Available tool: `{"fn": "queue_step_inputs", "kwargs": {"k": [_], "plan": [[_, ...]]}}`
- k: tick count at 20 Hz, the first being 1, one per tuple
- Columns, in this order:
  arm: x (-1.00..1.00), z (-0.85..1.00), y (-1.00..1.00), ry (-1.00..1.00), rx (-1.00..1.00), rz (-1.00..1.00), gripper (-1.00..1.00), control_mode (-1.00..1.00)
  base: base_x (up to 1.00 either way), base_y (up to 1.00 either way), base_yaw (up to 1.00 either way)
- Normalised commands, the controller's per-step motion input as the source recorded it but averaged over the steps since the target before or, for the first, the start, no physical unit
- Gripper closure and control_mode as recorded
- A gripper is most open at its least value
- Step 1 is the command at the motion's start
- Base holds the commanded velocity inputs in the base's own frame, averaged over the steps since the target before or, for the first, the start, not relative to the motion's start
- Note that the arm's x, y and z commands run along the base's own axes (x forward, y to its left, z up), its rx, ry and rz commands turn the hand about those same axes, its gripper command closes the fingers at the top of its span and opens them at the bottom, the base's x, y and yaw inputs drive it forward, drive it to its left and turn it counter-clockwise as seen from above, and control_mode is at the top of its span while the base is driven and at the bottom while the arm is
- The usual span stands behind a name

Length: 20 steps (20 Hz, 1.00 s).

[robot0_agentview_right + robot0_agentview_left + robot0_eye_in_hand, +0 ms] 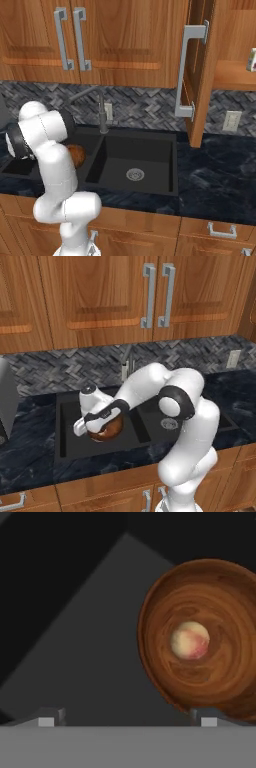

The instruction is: Pick the peach from the cabinet and place it in the bowl. Then pick the bowl and place it in the sink. Then turn on the sink facuet.

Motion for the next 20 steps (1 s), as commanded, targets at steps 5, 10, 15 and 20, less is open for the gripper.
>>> {"fn": "queue_step_inputs", "kwargs": {"k": [5,10,15,20], "plan": [[-0.76,0.80,-0.53,-0.07,0.18,-0.07,-1.00,-1.00,0.00,0.00,0.00],[-0.32,1.00,-0.51,-0.13,0.15,-0.07,-1.00,-1.00,0.00,0.00,0.00],[-0.19,1.00,-0.56,-0.09,0.13,-0.03,-1.00,-1.00,0.00,0.00,0.00],[-0.46,0.91,-0.63,-0.04,0.15,-0.04,-1.00,-1.00,0.00,0.00,0.00]]}}
